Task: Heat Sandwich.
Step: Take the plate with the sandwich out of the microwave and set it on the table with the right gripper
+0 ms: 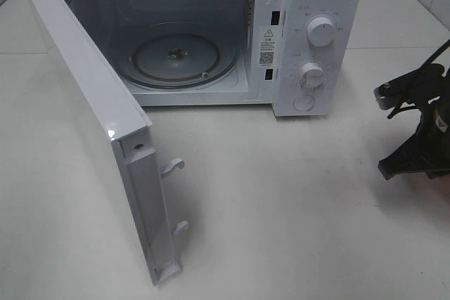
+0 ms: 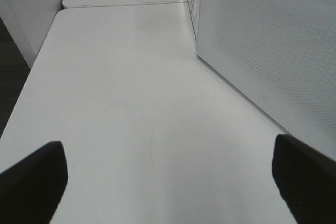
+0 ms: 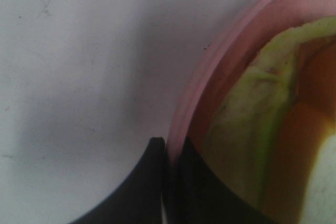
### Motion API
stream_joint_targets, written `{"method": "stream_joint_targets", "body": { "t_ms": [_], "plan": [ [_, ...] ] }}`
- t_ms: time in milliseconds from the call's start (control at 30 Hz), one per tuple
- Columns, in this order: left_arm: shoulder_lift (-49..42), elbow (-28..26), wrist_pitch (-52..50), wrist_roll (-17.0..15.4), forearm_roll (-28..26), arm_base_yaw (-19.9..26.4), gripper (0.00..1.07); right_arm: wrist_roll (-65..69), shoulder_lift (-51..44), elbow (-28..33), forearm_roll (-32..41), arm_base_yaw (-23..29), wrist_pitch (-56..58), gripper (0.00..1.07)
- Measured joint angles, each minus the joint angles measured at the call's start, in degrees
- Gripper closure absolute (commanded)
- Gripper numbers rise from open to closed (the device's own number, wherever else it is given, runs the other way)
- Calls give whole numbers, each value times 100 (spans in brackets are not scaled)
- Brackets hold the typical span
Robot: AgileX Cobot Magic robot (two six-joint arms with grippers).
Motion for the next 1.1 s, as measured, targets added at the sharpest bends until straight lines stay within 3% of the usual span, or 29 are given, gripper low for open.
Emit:
{"method": "stream_joint_targets", "body": {
  "t_ms": [400,733,900,1000,1100],
  "plan": [
    [0,0,0,0,0,0,6,470,739,-11,-435,-80,-539,106],
    [0,0,0,0,0,0,6,521,796,-57,-487,-80,-544,100],
    [0,0,0,0,0,0,6,521,796,-57,-516,-80,-561,88],
    [0,0,0,0,0,0,6,521,751,-57,-498,-80,-498,72],
    [0,0,0,0,0,0,6,521,521,-57,-476,-80,-441,65]
  ]
}}
